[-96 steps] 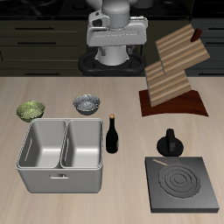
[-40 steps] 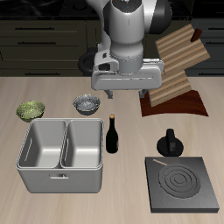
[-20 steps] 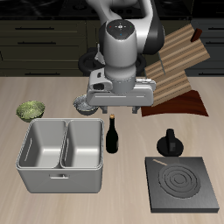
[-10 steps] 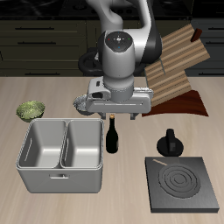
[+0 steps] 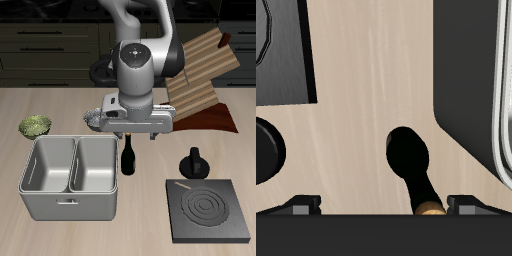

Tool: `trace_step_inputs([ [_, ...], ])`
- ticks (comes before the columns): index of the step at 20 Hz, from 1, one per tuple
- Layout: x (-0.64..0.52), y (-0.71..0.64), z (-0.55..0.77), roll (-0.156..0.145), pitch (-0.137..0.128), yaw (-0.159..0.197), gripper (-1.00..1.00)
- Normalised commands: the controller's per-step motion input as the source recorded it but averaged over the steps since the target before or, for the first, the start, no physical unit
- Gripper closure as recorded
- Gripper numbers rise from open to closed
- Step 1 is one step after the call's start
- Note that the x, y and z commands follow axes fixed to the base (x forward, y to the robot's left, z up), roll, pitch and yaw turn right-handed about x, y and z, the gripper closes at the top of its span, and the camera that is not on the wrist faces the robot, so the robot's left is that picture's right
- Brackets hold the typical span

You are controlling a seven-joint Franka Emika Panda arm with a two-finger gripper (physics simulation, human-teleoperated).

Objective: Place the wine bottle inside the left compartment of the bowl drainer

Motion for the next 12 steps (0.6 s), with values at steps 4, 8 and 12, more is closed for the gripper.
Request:
trace_step_inputs([
  [4, -0.04, 0.02, 0.00, 0.010, -0.008, -0.001, 1.00],
  [8, -0.03, -0.09, -0.03, -0.005, 0.000, -0.006, 1.00],
  [12, -0.04, -0.07, -0.04, -0.003, 0.008, 0.002, 1.00],
])
